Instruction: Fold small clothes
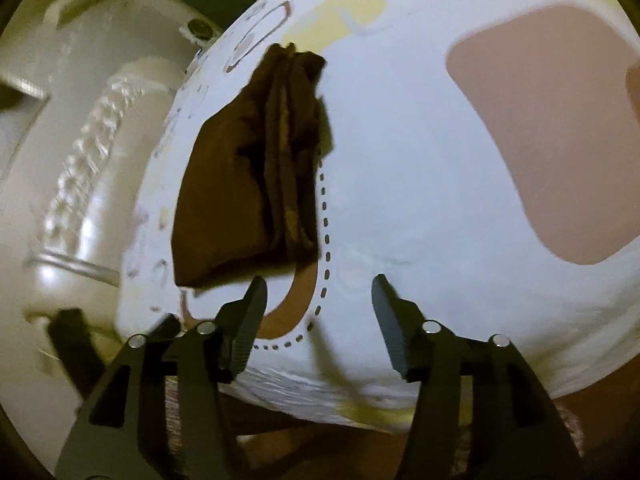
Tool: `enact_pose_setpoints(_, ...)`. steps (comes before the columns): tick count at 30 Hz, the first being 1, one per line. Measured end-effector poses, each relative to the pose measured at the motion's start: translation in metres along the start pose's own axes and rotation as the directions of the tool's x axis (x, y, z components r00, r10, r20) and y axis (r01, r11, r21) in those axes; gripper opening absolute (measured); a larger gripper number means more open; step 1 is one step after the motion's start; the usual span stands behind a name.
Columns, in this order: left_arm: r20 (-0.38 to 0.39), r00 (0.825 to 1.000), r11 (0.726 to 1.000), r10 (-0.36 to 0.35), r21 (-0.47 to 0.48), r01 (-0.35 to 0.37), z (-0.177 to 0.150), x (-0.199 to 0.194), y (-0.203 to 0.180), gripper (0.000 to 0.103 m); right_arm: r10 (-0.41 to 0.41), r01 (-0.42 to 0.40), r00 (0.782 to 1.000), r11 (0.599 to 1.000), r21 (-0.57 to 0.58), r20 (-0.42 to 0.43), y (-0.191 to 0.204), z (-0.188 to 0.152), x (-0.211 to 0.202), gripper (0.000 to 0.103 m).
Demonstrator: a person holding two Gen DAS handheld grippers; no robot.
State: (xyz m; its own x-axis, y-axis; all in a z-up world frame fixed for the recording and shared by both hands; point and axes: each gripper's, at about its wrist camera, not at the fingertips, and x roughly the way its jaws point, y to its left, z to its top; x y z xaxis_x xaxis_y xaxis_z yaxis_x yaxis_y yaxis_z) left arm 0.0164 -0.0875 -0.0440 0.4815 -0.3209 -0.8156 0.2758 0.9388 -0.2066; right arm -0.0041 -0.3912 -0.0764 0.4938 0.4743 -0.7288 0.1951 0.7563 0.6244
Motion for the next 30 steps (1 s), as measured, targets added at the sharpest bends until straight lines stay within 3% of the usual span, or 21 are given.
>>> enact_pose_setpoints(10,0.097,0.992,0.997,0.079,-0.034,-0.076,-0.013,-0.035,-0.004,0.082,-0.149,0.156,0.986,0.984,-0.091,0.076,0.025,-0.031,-0.014,0.073)
enact_pose_setpoints(18,0.173,0.972,0.987,0.159,-0.022,-0.157,-0.018,-0.052,-0.006,0.085,-0.270,0.305,0.944,0.933,-0.189,0.190,0.049,-0.047,-0.013,0.083)
enact_pose_setpoints(25,0.149,0.973,0.984,0.177,-0.005,-0.179,-0.024,-0.043,-0.010,0.086,-0.302,0.370,0.916,0.891,-0.262,0.264,0.066,-0.054,-0.012,0.087)
enact_pose_setpoints(30,0.174,0.966,0.980,0.192,0.016,-0.198,-0.025,-0.046,-0.013,0.086,-0.293,0.368,0.917,0.883,-0.292,0.272,0.074,-0.058,-0.010,0.088)
